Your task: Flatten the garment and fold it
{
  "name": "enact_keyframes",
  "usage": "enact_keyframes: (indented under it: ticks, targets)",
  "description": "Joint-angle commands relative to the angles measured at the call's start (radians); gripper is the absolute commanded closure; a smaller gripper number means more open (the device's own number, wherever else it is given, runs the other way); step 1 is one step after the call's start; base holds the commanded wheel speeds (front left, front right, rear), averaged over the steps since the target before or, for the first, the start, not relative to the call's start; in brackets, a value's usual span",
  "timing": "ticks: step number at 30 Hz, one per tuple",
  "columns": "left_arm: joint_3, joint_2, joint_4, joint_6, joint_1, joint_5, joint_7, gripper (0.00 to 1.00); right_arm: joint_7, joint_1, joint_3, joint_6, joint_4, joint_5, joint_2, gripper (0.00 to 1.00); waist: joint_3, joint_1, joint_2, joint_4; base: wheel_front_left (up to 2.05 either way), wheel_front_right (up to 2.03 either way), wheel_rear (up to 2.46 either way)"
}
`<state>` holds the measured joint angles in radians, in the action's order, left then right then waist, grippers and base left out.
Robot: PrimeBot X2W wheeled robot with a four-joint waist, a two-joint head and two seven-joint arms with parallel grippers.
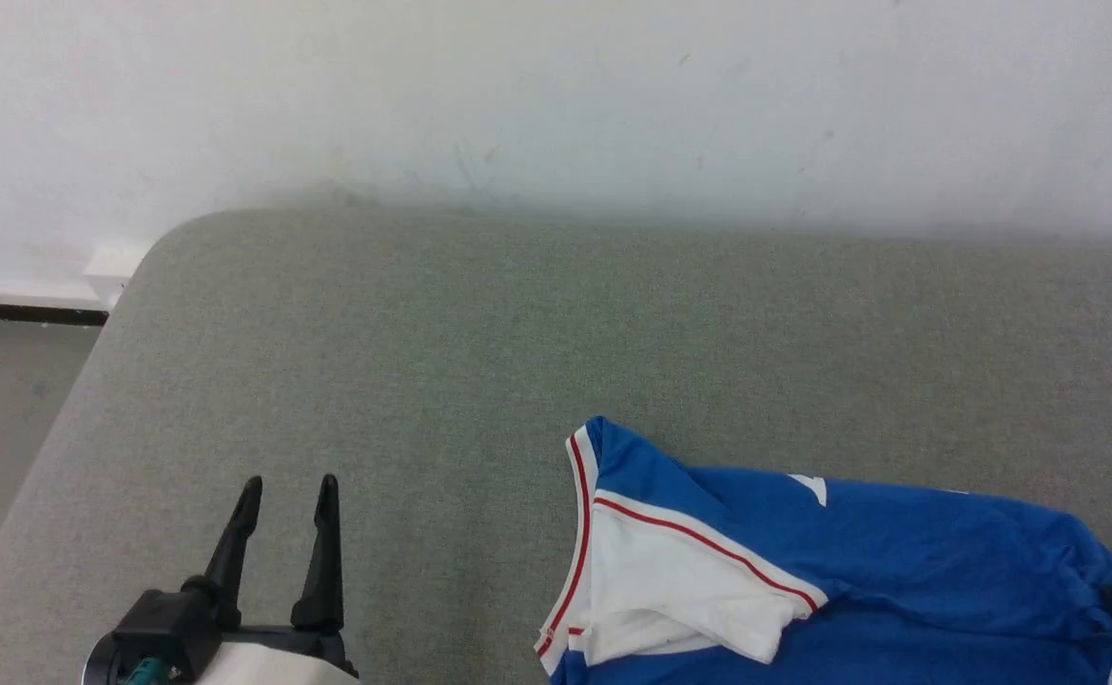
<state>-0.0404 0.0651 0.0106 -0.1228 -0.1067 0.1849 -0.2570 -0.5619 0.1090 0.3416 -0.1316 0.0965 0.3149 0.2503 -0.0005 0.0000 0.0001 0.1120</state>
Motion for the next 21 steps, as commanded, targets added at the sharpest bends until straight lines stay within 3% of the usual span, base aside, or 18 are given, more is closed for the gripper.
enact_keyframes:
  ticks: [1,11,16,21]
  targets:
    - [0.003,-0.004,0.0,-0.006,-0.016,0.0,-0.005,0.0,-0.021,0.015,-0.026,0.001,-0.046,0.023,-0.009,1.0,-0.027,0.0,-0.0001,0.018,0.0,0.0,0.0]
    - [0.017,-0.008,-0.008,-0.007,-0.033,0.001,-0.005,0.0,-0.147,0.002,-0.251,0.001,-0.295,0.123,-0.114,1.0,-0.035,0.0,-0.0001,0.084,0.0,0.0,0.0]
    - [0.021,-0.009,-0.007,-0.008,-0.025,0.005,-0.005,0.0,-0.157,-0.047,-0.36,0.001,-0.31,0.151,-0.159,1.0,-0.018,0.0,-0.0001,0.122,0.0,0.0,0.0]
    - [0.03,-0.011,-0.006,-0.008,-0.011,0.01,-0.005,0.0,-0.124,-0.117,-0.429,0.001,-0.238,0.149,-0.187,1.0,0.005,0.0,-0.0001,0.16,0.0,0.0,0.0]
